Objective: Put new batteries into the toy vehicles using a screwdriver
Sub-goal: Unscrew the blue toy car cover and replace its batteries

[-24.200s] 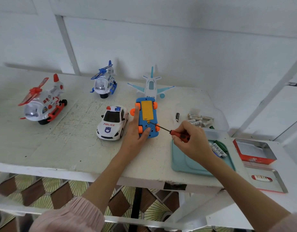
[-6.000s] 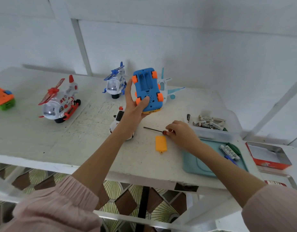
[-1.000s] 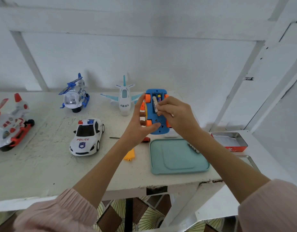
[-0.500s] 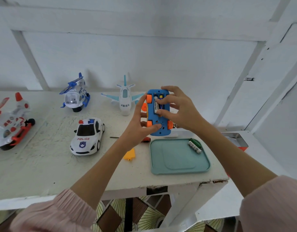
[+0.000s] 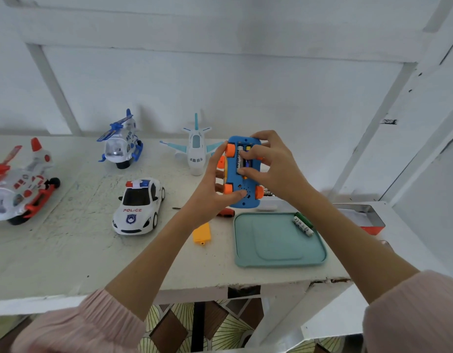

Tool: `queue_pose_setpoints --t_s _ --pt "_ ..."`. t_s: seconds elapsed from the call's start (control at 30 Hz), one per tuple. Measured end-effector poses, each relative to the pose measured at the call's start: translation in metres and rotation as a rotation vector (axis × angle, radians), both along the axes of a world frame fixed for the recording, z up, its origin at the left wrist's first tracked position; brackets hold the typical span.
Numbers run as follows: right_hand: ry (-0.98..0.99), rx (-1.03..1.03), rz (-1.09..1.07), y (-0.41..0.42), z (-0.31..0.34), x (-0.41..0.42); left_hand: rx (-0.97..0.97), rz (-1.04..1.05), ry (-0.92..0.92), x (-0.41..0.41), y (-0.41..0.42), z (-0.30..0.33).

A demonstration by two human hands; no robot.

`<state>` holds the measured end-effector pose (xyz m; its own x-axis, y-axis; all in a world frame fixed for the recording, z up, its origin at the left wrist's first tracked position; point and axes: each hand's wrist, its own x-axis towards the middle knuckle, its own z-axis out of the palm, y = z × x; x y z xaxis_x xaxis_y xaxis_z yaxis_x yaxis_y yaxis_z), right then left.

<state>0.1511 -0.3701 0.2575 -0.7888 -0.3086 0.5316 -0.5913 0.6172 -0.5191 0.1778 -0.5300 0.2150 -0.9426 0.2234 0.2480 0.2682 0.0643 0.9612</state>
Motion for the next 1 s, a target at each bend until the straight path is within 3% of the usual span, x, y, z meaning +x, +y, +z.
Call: queue_pose_setpoints --t_s 0.27,0.37,0.5,0.67,0.8,1.0 --pt "0.102 0.059 0.057 -0.018 -0.001 0.005 -0.028 0.120 0.005 -0.001 -0.035 0.002" --pt "0.180 -0.057 -0.020 -0.031 -0.018 0.022 -0.010 0.243 0.043 -0.002 -0.061 0.008" --pt "-0.100 -0.095 -0.068 -0.052 -0.046 0.041 0.022 0.347 0.059 0.002 -0.090 0.011" --pt "-0.467 0.233 -0.060 -0.074 -0.074 0.037 0.024 0.389 0.069 0.008 -0.098 0.008" --pt "-0.565 0.343 -0.040 -0.084 -0.080 0.040 0.030 0.391 0.059 0.013 -0.098 0.004" --pt "-0.635 0.265 -0.011 -0.089 -0.080 0.042 0.003 0.386 0.053 0.017 -0.089 -0.002"
